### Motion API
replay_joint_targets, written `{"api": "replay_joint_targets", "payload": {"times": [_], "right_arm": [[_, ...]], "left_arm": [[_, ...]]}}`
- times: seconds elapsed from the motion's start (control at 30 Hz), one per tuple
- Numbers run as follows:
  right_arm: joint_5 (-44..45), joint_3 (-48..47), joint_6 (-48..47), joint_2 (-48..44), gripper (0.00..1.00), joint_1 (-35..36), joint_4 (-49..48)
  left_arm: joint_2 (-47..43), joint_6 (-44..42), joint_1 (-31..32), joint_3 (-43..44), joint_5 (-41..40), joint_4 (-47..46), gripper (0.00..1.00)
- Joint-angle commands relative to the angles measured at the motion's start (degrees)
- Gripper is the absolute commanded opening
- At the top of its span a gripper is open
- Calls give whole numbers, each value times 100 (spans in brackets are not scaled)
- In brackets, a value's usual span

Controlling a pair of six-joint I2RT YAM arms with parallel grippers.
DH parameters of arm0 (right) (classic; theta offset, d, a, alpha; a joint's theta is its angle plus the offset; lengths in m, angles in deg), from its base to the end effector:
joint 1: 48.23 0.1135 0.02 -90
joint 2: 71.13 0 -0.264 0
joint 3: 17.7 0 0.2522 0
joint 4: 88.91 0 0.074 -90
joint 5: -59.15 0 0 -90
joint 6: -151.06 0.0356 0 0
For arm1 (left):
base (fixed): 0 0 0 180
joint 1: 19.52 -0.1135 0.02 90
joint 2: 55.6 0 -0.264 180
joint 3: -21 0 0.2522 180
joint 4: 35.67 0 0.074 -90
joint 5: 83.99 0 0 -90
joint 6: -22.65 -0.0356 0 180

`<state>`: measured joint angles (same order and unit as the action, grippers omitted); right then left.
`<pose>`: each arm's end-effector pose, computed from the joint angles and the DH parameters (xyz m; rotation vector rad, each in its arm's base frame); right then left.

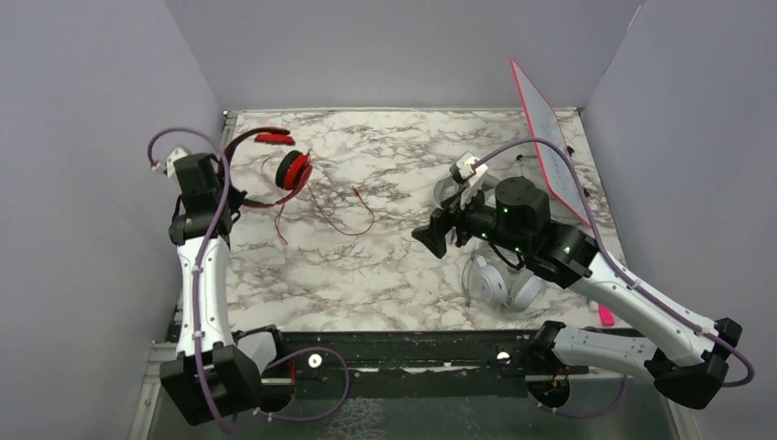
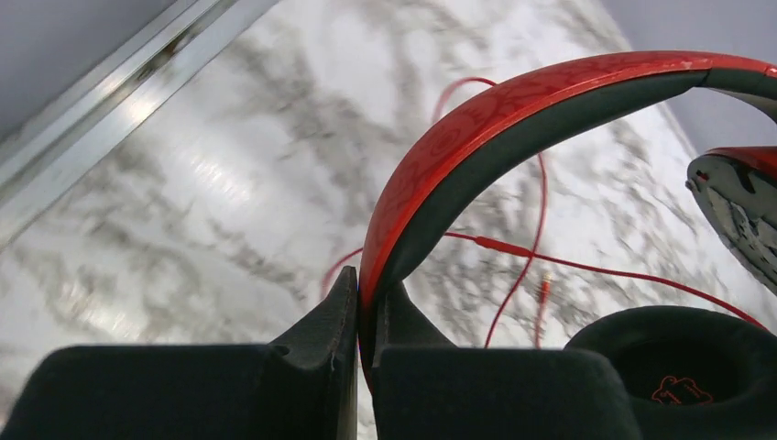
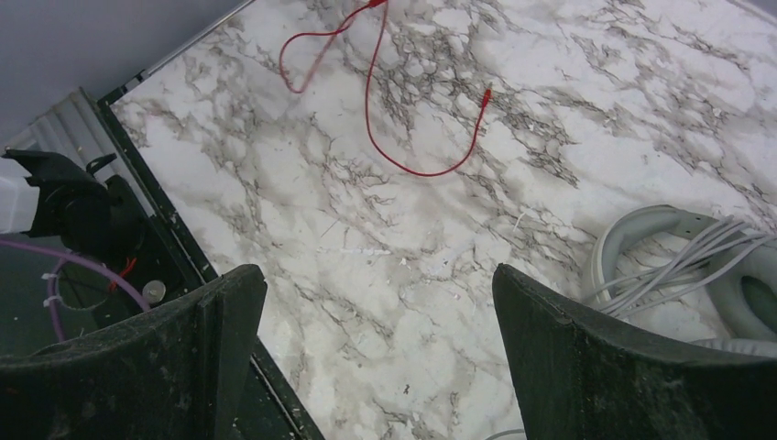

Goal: Wrap the headphones
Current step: Pick up the headphones from the center of the board.

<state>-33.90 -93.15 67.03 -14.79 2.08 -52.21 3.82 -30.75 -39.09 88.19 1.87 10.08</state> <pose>0.1367 0.1677 0.3827 -0.7678 1.7840 0.7160 0.2082 0.0767 0.3075 -1.0858 1.9511 -0.0815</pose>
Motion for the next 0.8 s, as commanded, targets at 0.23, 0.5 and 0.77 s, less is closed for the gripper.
{"api": "replay_joint_targets", "payload": {"times": [0.23,0.5,0.77], "right_arm": [[444,-1272,71,1156,100,-155,-159],[-2890,-1674,375,2032,99,-2275,-99],[-2983,-1356,376,2082,99,-2363,-228]], "left_arm": [[830,-1999,1800,2032,2146,-759,0],[846,-1460,2115,2308,3096,-764,0],[937,-888,2133,2997,3202,-499,0]]}}
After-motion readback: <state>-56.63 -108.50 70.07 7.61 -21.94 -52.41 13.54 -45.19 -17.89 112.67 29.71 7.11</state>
